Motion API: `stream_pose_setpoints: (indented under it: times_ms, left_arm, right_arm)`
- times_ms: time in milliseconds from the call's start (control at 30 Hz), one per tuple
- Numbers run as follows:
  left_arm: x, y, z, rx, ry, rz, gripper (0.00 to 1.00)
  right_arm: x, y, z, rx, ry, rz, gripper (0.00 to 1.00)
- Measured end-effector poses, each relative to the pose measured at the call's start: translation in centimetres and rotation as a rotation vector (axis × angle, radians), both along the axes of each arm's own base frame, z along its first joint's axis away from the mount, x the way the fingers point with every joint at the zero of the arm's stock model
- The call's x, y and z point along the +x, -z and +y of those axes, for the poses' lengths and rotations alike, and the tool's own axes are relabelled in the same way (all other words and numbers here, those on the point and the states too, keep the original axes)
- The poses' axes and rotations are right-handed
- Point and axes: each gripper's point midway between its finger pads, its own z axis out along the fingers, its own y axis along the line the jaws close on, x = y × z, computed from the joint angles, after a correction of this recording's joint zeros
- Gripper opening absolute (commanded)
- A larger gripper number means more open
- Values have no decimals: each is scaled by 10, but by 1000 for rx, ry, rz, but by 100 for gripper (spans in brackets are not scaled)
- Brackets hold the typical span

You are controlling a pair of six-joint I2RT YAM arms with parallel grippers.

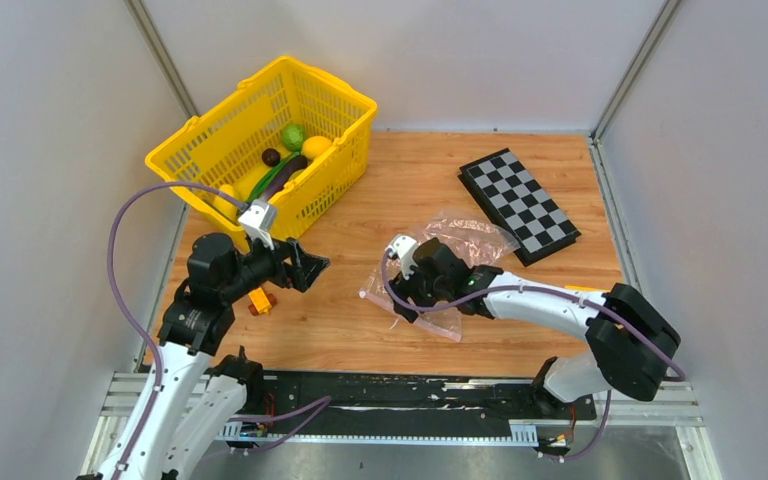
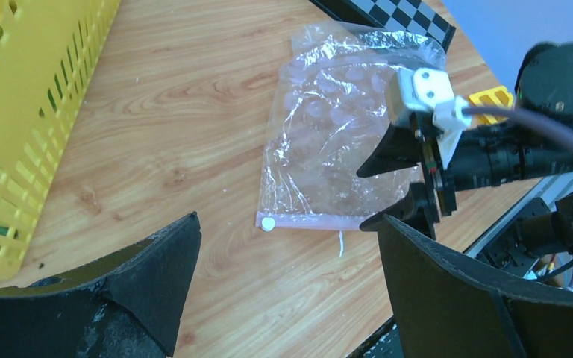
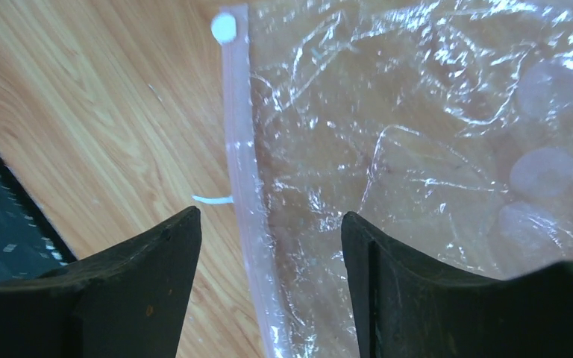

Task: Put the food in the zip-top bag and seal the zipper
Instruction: Pick up the zipper food storage bag at the center of the board.

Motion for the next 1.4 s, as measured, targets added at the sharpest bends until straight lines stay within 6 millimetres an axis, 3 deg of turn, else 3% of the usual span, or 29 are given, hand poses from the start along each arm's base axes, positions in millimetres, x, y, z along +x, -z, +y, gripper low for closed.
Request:
stream_pose_setpoints:
  times_ms: [167,267,400,600,767,1067,1233,1400]
  left_arm:
    - [-3,9,-1,1,-1,26,91]
    - [-6,12,-6,8,10,30,91]
    - [-12,18,-13,17,29,26,90]
    - [-15,16,-16,6,27,13,89]
    - [-14,13,-18,2,34,-1,91]
    - [-9,-3,-19,-7,28,-34,92]
    - [-10,-15,-21,-38,36,-89,92]
    - [-18,-4,-21,-52,57,-109,92]
  right_arm:
    - [-19,30,-6,-86,-103,-131,72]
    - [-28,38,-3,-111,-170,-226,69]
    - [-14,30,0,-117,-152,-346,64]
    - [8,16,9,-100,-122,-474,66]
    - [6,29,10,-123,-135,-460,70]
    - [1,32,12,-120,-109,-445,69]
    - [7,45,1,-185,-57,-447,54]
    - [10,49,-6,-191,-32,-465,36]
